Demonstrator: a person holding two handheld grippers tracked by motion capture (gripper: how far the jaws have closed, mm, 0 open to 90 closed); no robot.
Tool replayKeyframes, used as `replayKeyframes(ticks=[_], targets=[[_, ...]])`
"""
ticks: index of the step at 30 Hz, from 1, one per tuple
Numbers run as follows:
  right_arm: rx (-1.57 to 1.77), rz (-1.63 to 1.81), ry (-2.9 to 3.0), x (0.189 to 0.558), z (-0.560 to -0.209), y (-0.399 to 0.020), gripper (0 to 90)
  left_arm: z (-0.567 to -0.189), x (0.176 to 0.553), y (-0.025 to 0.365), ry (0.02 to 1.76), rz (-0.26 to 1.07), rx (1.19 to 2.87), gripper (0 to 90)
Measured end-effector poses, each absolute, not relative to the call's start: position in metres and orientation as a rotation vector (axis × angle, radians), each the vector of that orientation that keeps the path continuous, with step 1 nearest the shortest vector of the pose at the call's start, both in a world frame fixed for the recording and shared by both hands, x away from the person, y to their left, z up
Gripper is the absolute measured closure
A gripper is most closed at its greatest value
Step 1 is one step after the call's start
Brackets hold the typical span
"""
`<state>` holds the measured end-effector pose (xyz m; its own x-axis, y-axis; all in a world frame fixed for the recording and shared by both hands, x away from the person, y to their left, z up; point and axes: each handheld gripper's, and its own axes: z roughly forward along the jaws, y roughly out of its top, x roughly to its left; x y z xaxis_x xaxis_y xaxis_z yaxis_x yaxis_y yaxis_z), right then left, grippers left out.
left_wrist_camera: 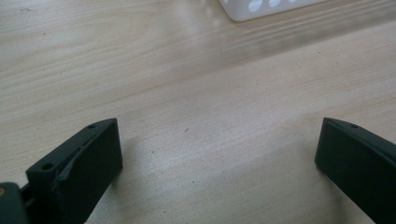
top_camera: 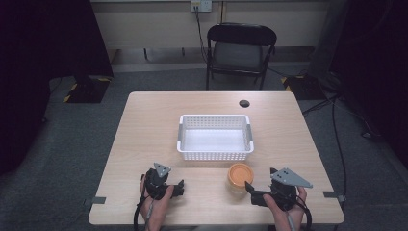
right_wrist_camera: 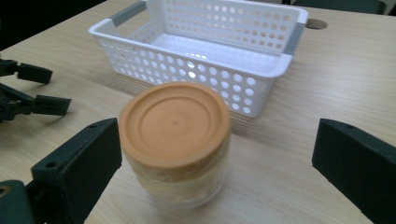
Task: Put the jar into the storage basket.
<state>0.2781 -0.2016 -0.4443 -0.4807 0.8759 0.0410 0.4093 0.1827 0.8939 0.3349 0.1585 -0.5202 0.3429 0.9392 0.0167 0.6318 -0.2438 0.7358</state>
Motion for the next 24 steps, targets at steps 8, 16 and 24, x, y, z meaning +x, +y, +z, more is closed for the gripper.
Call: replayKeyframes(ticks=[8,16,24], targets=[[1.108,1.275,2.035,0.281,-0.443,-0.186,0.4,-0.52,0.335,0.159,1.369,0.62,1.972,0.2],[1.088,1.241,2.083,0.296,-0.447,-0.173,0.4,-0.52,0.335,0.159,1.369,0.62,1.973,0.2],[1.088,1.186,2.133,0.312,-0.457,-0.167,0.5,-0.52,0.335,0.158,1.369,0.62,1.972,0.2]])
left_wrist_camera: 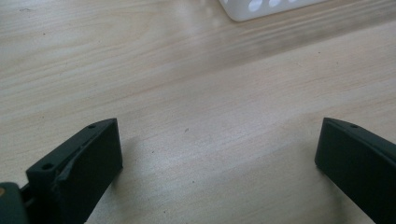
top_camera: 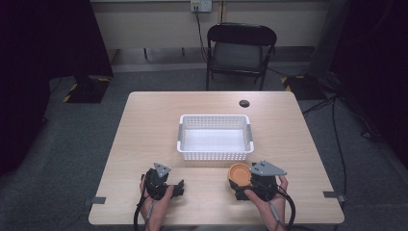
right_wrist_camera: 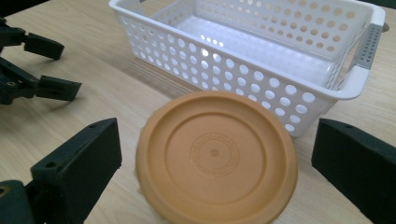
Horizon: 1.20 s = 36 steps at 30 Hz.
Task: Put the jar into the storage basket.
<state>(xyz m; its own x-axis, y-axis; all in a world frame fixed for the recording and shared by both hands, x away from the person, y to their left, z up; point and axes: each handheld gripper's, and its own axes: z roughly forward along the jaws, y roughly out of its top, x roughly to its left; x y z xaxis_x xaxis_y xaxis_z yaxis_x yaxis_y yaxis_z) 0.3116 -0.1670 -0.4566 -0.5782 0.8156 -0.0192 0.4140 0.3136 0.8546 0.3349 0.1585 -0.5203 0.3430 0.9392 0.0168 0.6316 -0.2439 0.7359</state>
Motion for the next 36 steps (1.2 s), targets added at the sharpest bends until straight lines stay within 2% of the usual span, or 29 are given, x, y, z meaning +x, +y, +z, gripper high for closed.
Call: replayKeyframes(ticks=[15,22,26,36], targets=[[1.123,1.142,2.25,0.329,-0.479,-0.164,1.8,-0.52,0.335,0.158,1.369,0.621,1.973,0.2],[1.12,1.125,2.267,0.33,-0.482,-0.162,2.5,-0.52,0.335,0.159,1.369,0.621,1.973,0.2],[1.117,1.108,2.284,0.33,-0.483,-0.162,7.8,-0.52,0.335,0.158,1.369,0.621,1.972,0.3],[1.117,1.099,2.281,0.33,-0.482,-0.162,8.6,-0.52,0.335,0.159,1.369,0.621,1.973,0.2]])
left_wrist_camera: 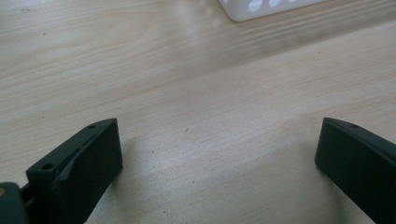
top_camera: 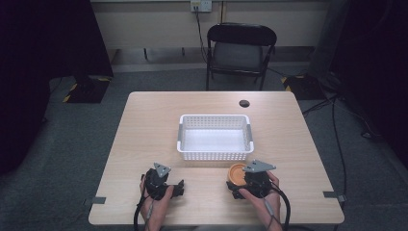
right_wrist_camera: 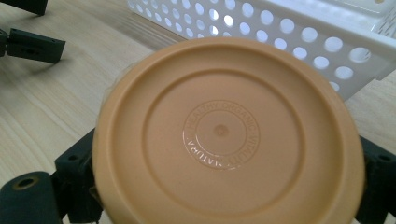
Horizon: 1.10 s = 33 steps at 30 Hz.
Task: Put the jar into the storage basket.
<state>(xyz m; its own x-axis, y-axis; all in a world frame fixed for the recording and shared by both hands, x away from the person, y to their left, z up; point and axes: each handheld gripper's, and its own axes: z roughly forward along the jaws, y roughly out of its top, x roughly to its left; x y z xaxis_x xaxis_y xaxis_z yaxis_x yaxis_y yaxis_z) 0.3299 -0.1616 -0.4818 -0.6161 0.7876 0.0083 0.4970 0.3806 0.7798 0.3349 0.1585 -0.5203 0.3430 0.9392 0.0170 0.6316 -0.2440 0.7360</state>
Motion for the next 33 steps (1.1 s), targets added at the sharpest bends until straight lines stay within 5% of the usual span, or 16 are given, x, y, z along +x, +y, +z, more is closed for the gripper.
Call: replayKeyframes(ticks=[33], targets=[[1.043,1.172,2.272,0.34,-0.438,-0.148,9.0,-0.52,0.335,0.159,1.368,0.621,1.973,0.3]])
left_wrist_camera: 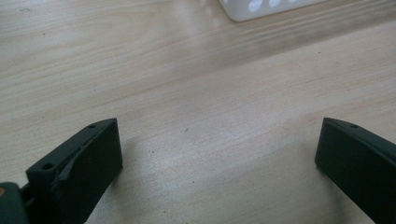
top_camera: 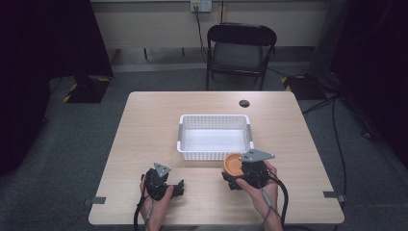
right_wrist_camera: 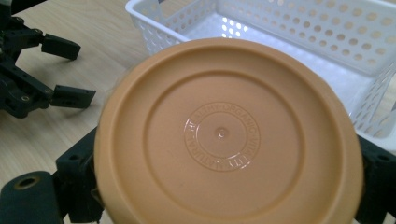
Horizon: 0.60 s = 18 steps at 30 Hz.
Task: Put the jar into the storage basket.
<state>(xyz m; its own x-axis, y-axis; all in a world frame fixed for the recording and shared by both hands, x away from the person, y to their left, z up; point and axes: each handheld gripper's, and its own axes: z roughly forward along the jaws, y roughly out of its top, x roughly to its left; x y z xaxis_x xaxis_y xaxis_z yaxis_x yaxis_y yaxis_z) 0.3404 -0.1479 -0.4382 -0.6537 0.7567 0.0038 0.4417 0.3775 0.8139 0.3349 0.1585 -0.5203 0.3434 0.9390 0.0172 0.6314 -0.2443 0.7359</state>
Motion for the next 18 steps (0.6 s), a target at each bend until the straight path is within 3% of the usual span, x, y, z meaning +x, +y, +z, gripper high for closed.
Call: replayKeyframes(ticks=[18], targets=[[0.998,1.151,2.296,0.375,-0.417,-0.138,9.0,-0.52,0.335,0.159,1.368,0.621,1.973,0.2]])
